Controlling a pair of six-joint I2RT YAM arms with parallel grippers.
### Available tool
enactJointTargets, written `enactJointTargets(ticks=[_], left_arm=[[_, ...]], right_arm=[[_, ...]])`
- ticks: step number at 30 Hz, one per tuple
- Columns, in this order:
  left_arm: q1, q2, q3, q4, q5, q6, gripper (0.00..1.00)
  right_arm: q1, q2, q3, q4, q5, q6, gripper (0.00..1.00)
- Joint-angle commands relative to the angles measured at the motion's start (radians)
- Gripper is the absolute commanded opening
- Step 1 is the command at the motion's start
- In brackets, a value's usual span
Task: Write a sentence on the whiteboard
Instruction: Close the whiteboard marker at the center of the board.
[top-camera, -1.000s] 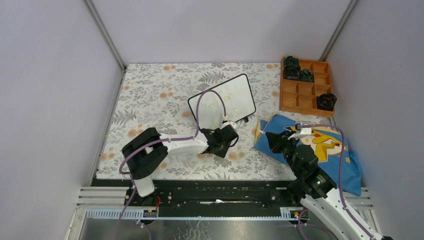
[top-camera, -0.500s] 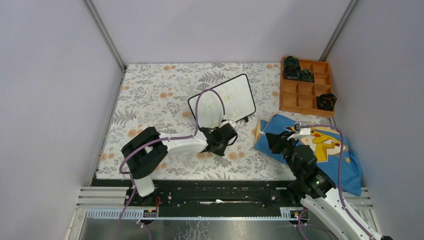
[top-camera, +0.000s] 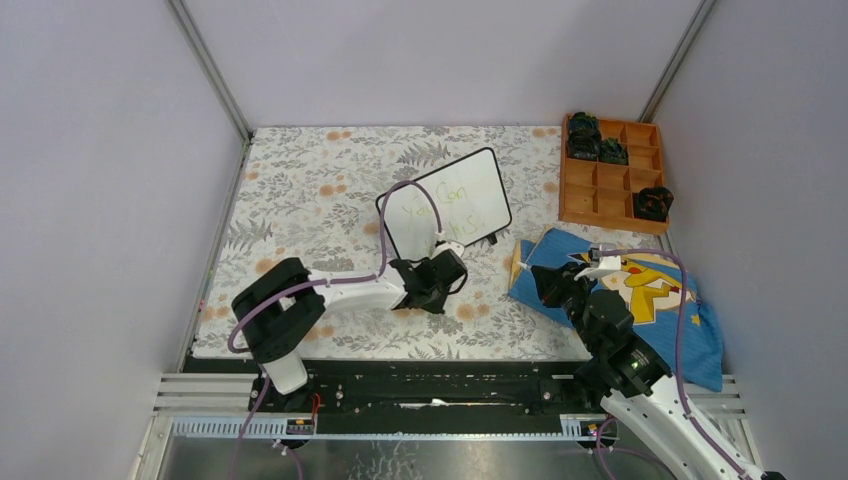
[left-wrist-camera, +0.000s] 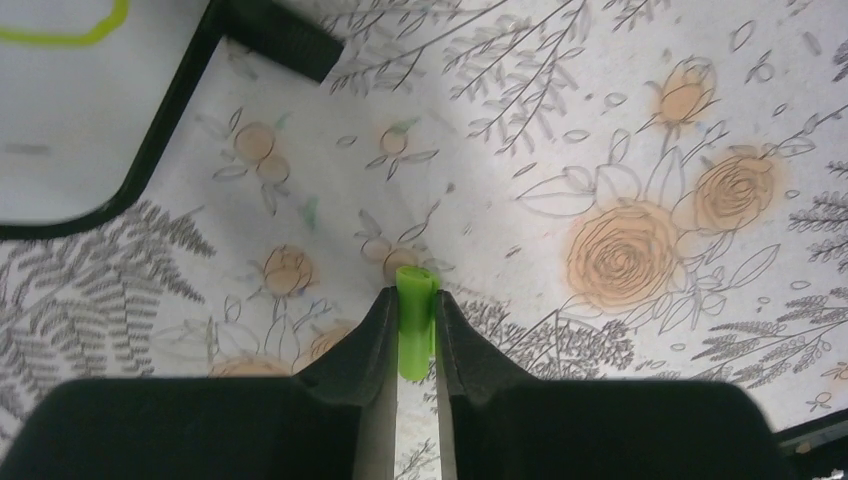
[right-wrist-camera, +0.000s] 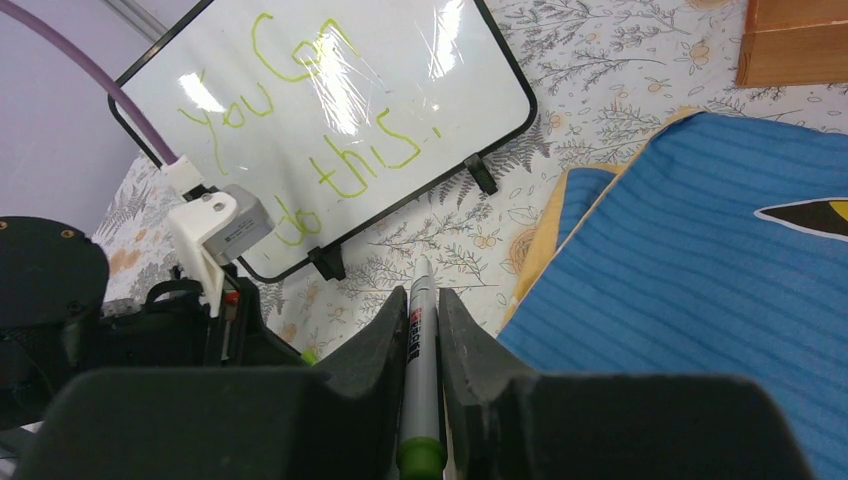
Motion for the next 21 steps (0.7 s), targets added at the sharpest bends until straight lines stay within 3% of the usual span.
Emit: enactJointTargets(ticks=[1,8,21], left_arm=[[0.005,-0.078,-0.048,0.016,-0.056,-0.100,0.00],[0.005,-0.070,-0.020,-0.032,-0.067,-0.146,0.24],[0.003,-0.028,0.000,-0.087,-0.041,-0.108,0.42]], right_arm=[[0.006,-0.001,-0.004,0.048,0.029,0.013,0.00],[0.006,0.020,0.010,0.051,0.018,0.012,0.00],[0.005,-0.026,0.016,0.017,0.034,0.005,0.00]])
